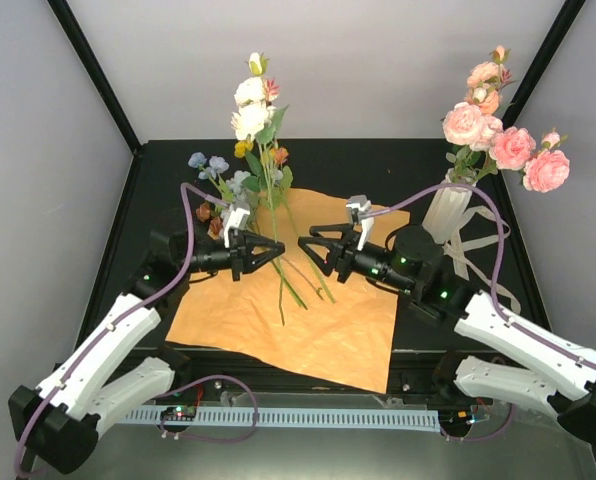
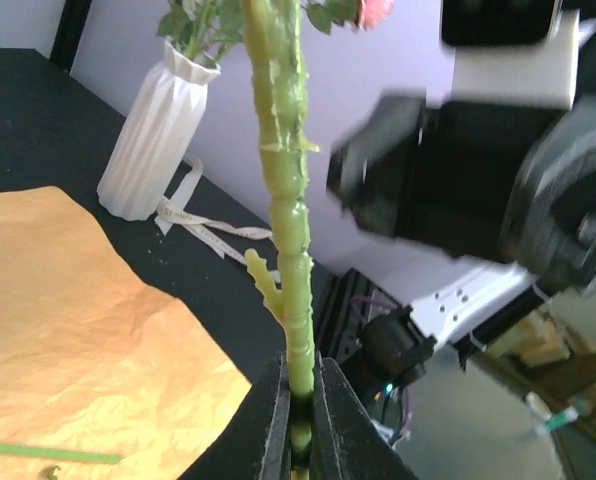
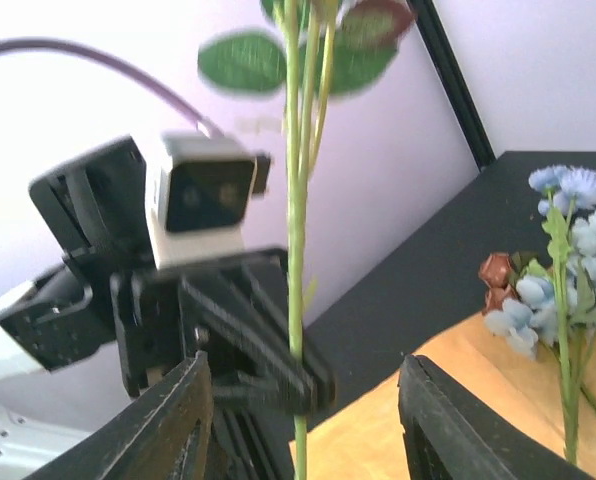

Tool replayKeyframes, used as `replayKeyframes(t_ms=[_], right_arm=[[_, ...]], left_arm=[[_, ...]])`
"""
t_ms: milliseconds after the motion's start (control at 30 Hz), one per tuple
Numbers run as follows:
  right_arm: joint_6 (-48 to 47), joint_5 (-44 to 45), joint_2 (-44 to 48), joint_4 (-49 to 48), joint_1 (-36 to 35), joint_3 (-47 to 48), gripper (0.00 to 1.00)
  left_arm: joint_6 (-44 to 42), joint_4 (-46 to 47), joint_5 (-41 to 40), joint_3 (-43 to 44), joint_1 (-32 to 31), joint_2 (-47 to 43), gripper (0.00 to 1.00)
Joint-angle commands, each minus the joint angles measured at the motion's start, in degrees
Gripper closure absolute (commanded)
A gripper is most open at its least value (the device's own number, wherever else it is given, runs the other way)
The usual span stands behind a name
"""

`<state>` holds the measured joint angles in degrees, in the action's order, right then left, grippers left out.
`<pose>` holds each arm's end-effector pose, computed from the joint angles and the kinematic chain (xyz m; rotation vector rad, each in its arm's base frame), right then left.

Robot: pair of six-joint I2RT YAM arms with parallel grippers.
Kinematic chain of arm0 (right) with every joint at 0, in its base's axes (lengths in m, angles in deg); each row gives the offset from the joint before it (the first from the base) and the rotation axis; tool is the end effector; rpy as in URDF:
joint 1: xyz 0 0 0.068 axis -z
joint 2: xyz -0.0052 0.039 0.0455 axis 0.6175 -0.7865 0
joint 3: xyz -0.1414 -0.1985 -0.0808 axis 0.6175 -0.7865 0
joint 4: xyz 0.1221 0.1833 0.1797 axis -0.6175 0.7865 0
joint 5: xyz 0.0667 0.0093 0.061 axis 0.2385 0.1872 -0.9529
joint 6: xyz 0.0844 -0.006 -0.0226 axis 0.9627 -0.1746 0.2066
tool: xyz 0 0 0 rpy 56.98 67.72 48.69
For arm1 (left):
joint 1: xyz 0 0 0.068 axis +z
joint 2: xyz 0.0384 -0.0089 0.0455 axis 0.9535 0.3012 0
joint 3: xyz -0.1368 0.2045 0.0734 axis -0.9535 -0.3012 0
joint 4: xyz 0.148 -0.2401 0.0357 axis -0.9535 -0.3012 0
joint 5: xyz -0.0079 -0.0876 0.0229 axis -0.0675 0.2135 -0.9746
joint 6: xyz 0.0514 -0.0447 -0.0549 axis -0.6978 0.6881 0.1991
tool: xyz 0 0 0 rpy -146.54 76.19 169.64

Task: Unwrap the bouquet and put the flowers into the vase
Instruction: Insert the fake flower into the vase.

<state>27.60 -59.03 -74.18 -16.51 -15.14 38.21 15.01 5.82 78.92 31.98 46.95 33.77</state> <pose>0.1684 0.2527 0.3342 -0.4806 1.7076 1.3086 0.2081 -0.1668 0.3140 0.6771 1.7748 -1.4406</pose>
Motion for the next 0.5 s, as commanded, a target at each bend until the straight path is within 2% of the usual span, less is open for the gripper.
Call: replayKeyframes(t_ms=[0,167,300,400,467], right_arm=[[-2.4,1.2,-0.5,6.2,-0.2,6.1,0.45],[-2.4,-2.2,-4.8,8.0,-0.2,12.1,0.39],[-2.5,-5.7,-9.5,10.3,-0.2,17.0,0.39],[-2.2,-7.5,-12.0,10.8,-0.2,18.8,0.46],[-2.1,-8.8,-13.3,10.6,-0.2,19.5,0.57]], left_arm=[[-13.3,-8.9,0.0,2.1,-1.7,-3.3,0.98],[-17.1,-9.5,0.4,0.0,-3.7,-5.0,0.98],[-20.0,-11.6,0.4,-0.5,-5.8,-5.4,0.98],[-21.5,-12.7,0.2,-0.8,-6.8,-5.6,0.98],[-22.0,-13.6,-0.1,-0.9,-7.3,-5.5,0.99]])
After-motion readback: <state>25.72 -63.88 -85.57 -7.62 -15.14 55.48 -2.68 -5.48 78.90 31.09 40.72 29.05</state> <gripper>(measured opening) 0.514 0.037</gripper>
